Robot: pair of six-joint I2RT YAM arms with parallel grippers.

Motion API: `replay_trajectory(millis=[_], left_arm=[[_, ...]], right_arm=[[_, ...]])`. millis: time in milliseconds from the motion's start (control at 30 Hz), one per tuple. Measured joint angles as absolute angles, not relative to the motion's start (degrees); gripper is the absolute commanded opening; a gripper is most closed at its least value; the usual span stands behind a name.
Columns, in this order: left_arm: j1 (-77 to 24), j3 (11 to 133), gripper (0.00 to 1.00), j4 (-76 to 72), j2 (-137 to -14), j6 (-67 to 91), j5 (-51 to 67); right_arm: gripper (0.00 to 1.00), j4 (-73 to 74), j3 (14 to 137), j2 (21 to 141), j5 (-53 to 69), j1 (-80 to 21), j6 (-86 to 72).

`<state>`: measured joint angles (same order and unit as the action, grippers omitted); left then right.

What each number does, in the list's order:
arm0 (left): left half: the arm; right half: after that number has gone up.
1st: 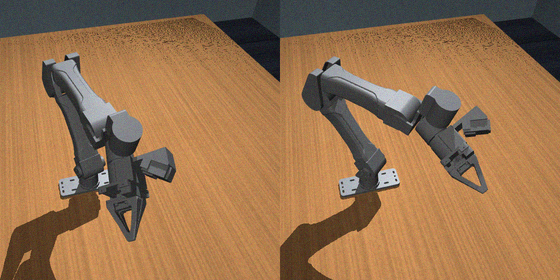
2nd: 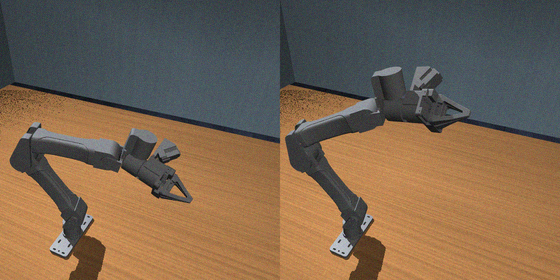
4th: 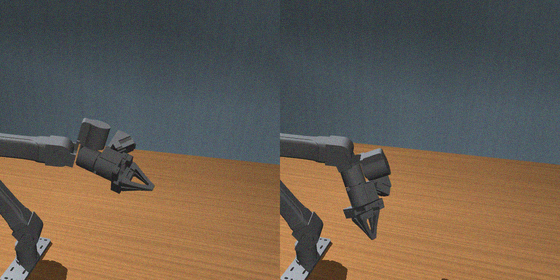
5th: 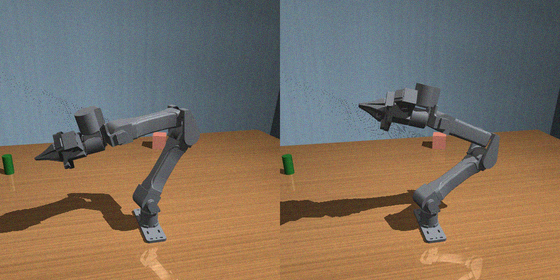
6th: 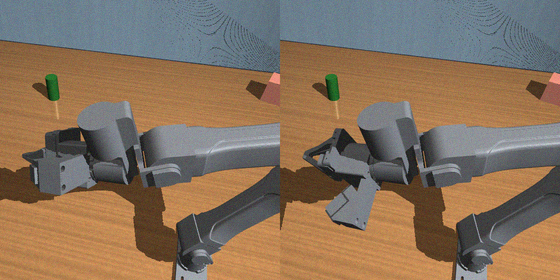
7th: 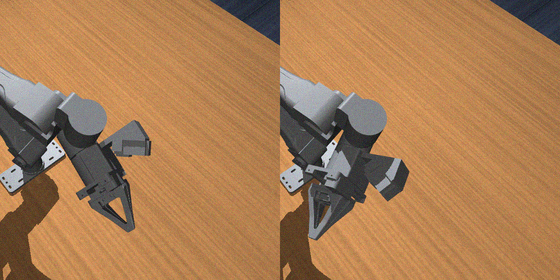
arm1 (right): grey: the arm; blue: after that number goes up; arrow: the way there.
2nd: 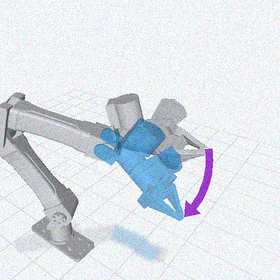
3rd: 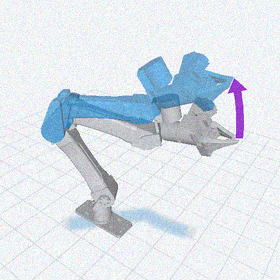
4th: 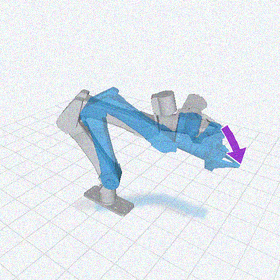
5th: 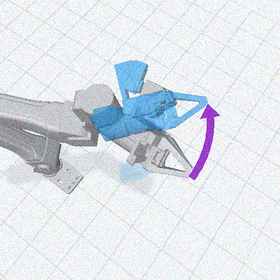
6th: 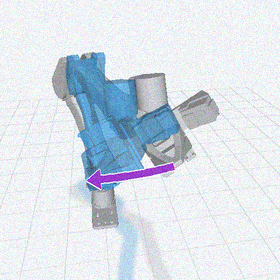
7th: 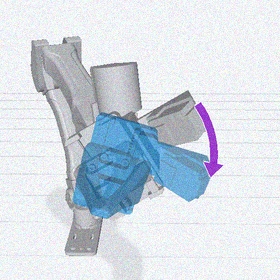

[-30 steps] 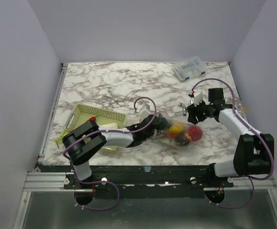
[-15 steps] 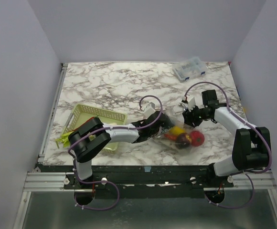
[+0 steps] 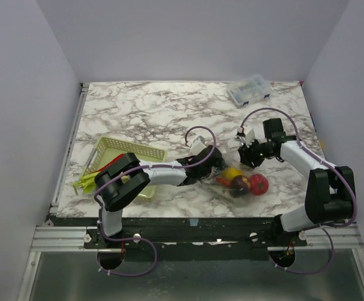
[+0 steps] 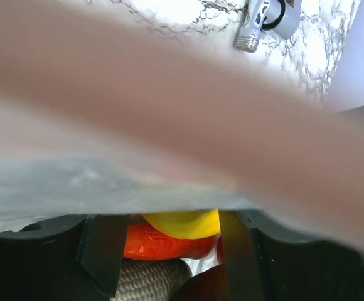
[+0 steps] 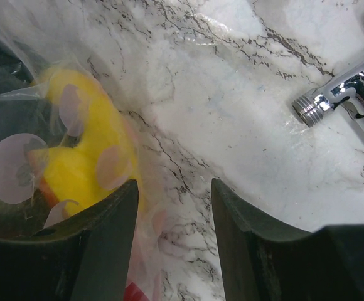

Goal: Open the zip-top bag and remove the fake food
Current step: Pick up the fake fruit from the zipper food storage bag.

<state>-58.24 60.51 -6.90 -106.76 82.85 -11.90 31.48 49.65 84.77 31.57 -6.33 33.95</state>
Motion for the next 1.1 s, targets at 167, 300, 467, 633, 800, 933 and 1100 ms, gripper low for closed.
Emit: replay_trajectory(millis=[167,300,467,633,800,933,1100], left_arm=[[-58.2,60.4,0.15,-7.1,-106.7,82.8,-11.9],[-58.2,59.5,0.02,-7.5,-105.9,82.3,-11.9],[-58.0,56.9,0.0,-7.6,-102.7,80.7,-12.4],[-57.5,54.7,0.0,-7.3,-98.5,78.5,-13.5],[-57.4,53.7,0.0,-6.7,-94.2,75.6,-15.3],[-57.4,51.7,0.0,-5.9,-90.6,73.6,-17.1],[-57.4,49.4,0.0,-4.5,-87.6,71.0,-18.6]], right_arm=[[0.53,31.5,49.7,84.8,31.9,-6.3,33.9],[0.53,31.7,49.7,84.8,32.6,-6.3,34.0],[0.54,32.2,49.7,84.7,33.9,-6.4,34.0],[0.55,32.3,49.7,83.5,35.2,-6.4,33.9],[0.56,32.3,49.7,81.2,37.0,-6.4,33.9],[0.58,32.3,49.9,79.1,39.1,-6.3,33.9],[0.62,32.3,50.1,76.7,42.5,-5.6,33.9]])
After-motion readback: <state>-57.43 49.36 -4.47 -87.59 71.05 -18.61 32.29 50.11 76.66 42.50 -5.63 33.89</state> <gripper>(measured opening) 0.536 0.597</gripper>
